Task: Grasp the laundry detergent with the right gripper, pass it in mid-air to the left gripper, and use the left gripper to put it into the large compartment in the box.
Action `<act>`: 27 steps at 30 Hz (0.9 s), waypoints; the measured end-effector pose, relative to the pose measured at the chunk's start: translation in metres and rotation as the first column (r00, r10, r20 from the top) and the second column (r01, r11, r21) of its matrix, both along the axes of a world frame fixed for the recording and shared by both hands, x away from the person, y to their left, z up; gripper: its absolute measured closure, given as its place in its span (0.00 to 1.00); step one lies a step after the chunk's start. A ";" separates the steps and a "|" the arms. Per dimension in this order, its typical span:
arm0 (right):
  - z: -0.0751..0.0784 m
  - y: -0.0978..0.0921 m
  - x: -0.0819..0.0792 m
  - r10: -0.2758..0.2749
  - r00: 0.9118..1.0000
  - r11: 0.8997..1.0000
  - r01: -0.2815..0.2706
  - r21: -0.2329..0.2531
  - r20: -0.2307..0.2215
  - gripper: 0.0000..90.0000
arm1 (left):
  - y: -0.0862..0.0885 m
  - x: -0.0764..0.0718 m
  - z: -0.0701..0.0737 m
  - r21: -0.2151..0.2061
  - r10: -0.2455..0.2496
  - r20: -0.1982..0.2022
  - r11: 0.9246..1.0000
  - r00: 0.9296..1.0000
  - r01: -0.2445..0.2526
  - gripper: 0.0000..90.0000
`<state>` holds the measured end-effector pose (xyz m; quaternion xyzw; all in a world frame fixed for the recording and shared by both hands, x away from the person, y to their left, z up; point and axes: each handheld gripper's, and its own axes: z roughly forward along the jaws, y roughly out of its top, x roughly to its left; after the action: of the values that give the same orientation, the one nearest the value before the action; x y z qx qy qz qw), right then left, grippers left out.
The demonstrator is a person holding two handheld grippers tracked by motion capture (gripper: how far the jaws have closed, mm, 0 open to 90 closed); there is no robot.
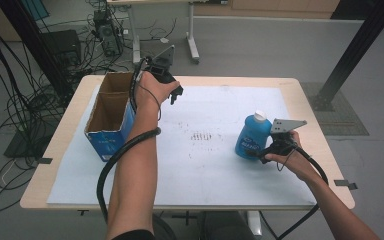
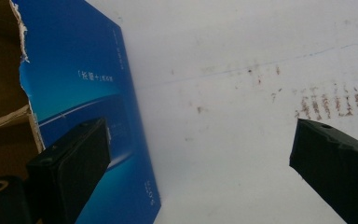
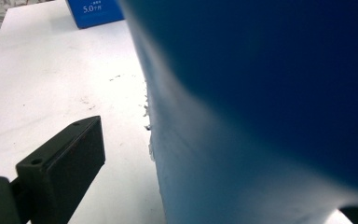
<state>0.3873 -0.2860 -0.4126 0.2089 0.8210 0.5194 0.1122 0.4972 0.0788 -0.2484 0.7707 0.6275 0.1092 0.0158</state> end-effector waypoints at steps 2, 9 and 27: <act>0.000 0.000 0.000 0.000 1.000 1.000 0.000 0.003 0.003 0.02 | 0.000 0.000 0.000 0.001 0.000 0.001 1.000 1.000 0.000 0.06; 0.000 -0.001 0.000 -0.001 1.000 1.000 0.001 0.005 0.009 0.03 | 0.000 0.000 0.000 0.001 0.000 0.001 1.000 1.000 0.000 0.06; 0.003 -0.004 0.000 -0.003 1.000 1.000 0.002 0.012 0.026 0.03 | -0.002 0.000 0.002 0.005 -0.001 0.006 1.000 1.000 0.001 0.06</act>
<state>0.3874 -0.2900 -0.4094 0.2037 0.8161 0.5268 0.1224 0.4968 0.0773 -0.2460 0.7707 0.6269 0.1133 0.0158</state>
